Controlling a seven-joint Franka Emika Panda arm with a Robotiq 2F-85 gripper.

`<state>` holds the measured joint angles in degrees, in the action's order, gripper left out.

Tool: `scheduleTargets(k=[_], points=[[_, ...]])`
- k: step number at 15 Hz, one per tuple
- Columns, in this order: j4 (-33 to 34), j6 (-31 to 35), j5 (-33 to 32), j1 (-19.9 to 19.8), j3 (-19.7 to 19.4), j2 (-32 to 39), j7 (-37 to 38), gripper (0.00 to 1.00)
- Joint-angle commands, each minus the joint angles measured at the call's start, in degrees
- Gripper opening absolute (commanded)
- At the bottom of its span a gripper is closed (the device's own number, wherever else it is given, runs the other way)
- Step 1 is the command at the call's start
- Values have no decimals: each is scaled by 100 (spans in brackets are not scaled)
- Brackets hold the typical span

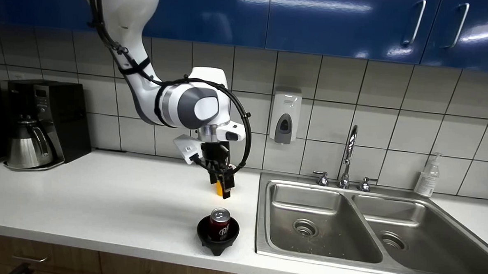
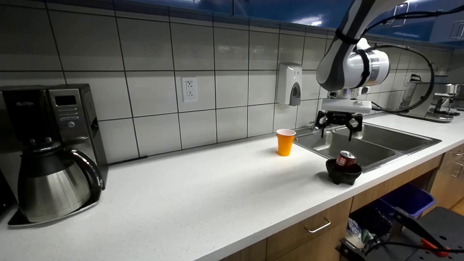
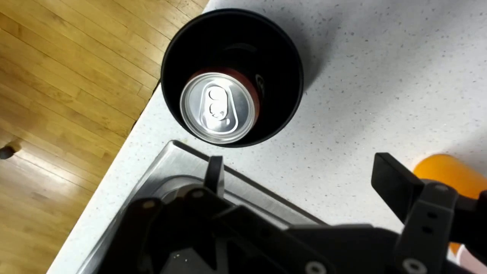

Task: Put the red can inside the black bowl

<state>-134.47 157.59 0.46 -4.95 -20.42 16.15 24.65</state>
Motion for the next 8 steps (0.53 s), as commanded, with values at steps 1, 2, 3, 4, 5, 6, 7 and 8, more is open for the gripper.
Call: scheduleTargets(k=[1,2,3,4,5,6,7,8], points=[[-504,2,-280,65,37,-716,-55,100],[-614,-11,-334,74,74,-886,-68,100],[-722,-26,-392,71,119,-1056,-86,100],[-844,-32,-490,75,159,-1253,-82,100],[-953,-38,-561,63,214,-1428,-87,100],[-1072,-60,-652,47,278,-1639,-95,100],[-1203,-84,-754,20,364,-1877,-93,100],[-1315,-108,-818,-14,455,-2091,-103,100]])
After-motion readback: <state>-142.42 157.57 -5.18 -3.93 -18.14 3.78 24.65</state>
